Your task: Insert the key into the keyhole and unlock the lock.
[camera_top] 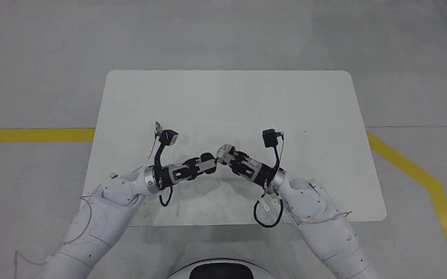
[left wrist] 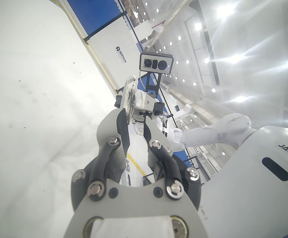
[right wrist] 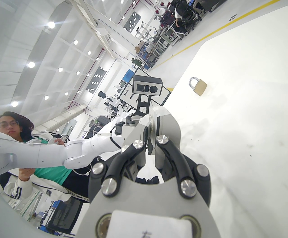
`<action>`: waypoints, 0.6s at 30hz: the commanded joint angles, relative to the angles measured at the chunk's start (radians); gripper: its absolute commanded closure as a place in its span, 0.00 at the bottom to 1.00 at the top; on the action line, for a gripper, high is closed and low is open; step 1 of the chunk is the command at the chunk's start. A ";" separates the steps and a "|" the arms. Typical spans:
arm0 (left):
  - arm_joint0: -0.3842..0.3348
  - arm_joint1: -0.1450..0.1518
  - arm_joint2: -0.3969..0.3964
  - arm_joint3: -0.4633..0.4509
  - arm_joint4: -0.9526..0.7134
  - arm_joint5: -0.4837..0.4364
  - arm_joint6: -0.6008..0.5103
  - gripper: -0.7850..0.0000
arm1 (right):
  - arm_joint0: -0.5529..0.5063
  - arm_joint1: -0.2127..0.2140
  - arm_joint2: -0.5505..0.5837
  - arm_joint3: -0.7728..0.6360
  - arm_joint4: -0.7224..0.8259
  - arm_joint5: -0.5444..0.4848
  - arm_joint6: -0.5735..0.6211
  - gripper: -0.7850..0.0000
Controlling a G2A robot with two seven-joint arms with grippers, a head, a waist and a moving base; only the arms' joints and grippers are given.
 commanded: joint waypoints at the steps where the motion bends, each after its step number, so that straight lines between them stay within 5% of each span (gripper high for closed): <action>1: 0.000 -0.001 0.003 0.002 0.006 0.003 0.007 0.78 | -0.003 0.001 0.001 -0.001 -0.004 -0.001 0.000 1.00; 12: -0.003 -0.007 0.018 0.009 0.022 0.011 0.018 1.00 | -0.017 0.003 0.009 -0.011 -0.009 0.002 -0.005 1.00; 18: -0.008 -0.008 0.020 0.017 0.024 0.017 0.020 1.00 | -0.023 0.005 0.015 -0.017 -0.009 0.002 -0.006 1.00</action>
